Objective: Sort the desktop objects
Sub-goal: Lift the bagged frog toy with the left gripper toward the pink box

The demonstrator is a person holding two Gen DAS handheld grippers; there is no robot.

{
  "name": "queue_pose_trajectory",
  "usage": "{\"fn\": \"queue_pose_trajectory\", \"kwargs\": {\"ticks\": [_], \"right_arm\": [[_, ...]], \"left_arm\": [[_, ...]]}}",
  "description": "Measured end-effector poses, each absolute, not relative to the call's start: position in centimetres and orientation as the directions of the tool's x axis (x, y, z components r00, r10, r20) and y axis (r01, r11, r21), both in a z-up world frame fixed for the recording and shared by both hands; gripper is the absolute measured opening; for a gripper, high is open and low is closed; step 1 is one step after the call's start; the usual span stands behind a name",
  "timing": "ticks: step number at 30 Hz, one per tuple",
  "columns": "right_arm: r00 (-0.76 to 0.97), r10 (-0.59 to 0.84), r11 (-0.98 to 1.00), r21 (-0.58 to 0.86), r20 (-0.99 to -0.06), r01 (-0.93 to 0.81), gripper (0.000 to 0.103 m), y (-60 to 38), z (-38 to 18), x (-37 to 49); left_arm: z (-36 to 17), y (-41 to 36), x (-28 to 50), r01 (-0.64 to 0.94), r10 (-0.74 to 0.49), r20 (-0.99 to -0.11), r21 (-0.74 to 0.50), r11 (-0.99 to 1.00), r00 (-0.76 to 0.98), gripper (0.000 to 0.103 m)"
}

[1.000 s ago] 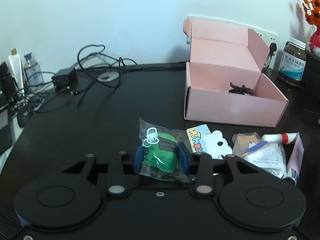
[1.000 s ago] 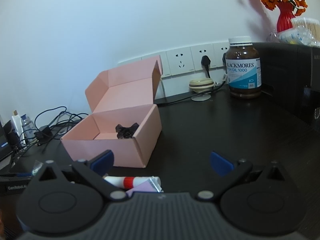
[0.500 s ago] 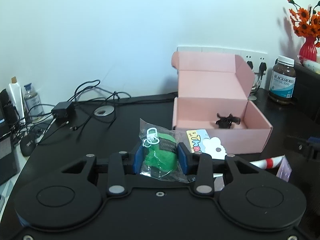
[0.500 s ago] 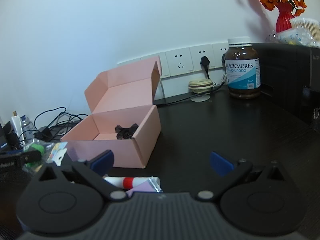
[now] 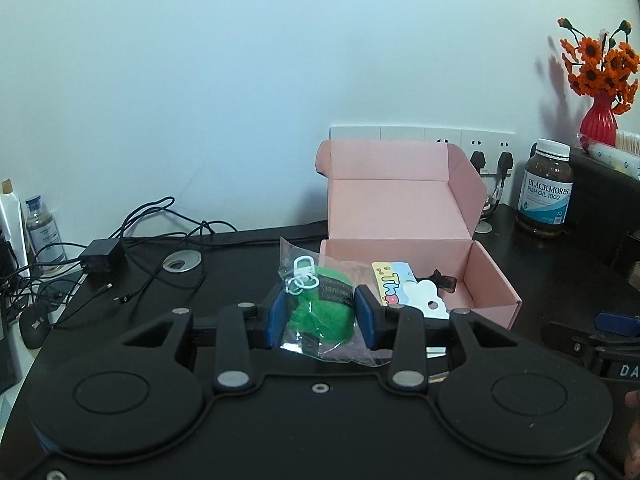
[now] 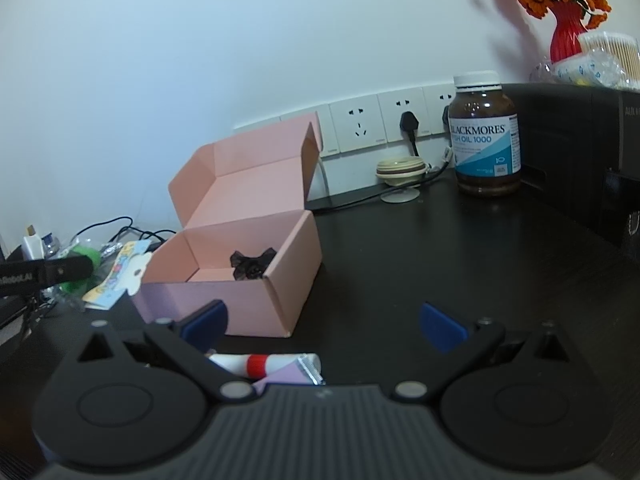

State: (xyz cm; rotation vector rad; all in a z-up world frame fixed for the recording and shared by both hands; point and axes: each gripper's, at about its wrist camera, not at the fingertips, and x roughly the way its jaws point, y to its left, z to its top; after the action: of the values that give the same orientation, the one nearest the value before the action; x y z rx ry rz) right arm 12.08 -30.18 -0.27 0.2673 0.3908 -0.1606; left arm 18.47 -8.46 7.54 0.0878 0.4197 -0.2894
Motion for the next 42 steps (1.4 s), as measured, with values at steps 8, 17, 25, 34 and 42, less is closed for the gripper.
{"fn": "queue_pose_trajectory", "kwargs": {"ticks": [8,17,25,34,42], "right_arm": [[0.912,-0.104,0.953,0.223,-0.398,0.206,0.102,-30.1,-0.3,12.1],[0.912,-0.102,0.951,0.230,-0.396,0.206,0.102,-30.3,-0.3,12.1],[0.914,-0.098,0.955,0.222,-0.393,0.198,0.102,-30.1,-0.2,12.1],[0.909,-0.107,0.956,0.210,-0.402,0.205,0.102,-29.9,-0.2,12.3],[0.906,-0.121,0.955,0.201,-0.407,0.218,0.102,-29.9,-0.3,12.3]], "left_arm": [[8.3,-8.4,20.3,0.275,-0.252,-0.382,0.006,0.962,0.889,0.037],[8.5,-7.2,21.7,0.262,-0.248,-0.422,-0.027,0.965,0.872,0.037],[6.7,-5.1,19.9,0.290,-0.242,-0.413,0.057,0.955,0.878,0.083],[2.0,-7.2,14.9,0.367,-0.228,-0.309,0.538,0.759,0.923,0.096],[1.0,-7.5,18.0,0.451,-0.253,-0.442,0.429,0.783,0.860,0.067]]}}
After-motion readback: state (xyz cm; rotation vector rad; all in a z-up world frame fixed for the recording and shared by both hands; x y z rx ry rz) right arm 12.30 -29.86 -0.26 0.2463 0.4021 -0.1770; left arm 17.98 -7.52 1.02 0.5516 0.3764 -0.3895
